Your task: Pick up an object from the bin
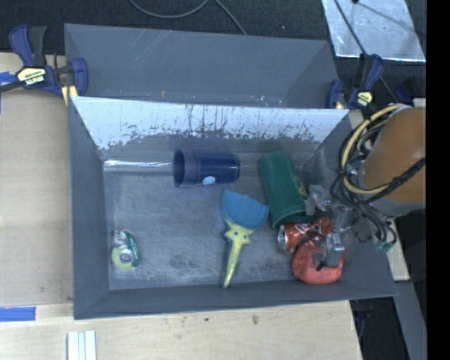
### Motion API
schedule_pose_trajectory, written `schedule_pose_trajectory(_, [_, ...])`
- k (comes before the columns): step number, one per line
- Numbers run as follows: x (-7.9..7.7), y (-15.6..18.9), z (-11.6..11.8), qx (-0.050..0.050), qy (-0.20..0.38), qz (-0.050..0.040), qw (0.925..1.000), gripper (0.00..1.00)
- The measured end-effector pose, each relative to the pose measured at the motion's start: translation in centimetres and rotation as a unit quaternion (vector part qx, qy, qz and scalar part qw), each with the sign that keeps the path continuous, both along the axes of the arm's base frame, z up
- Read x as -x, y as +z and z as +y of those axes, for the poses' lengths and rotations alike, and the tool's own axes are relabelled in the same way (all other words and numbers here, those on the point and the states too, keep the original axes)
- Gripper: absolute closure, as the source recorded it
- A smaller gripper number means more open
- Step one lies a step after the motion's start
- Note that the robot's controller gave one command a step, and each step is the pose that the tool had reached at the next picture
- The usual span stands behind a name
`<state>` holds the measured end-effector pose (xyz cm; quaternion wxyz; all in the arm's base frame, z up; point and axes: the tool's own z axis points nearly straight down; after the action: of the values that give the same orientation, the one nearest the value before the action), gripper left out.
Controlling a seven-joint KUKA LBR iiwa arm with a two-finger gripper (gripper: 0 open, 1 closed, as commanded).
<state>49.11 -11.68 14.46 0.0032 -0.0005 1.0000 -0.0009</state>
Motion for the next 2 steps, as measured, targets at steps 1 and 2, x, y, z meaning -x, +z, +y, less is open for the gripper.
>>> schedule_pose_trajectory(1, [-4.24, -4.97, -0.36, 0.000, 0.002, -0.0001, 1.0000, 1.00])
schedule_pose_trajectory(2, [-4.24, -4.97, -0.36, 0.000, 0.002, -0.0001, 1.0000, 1.00])
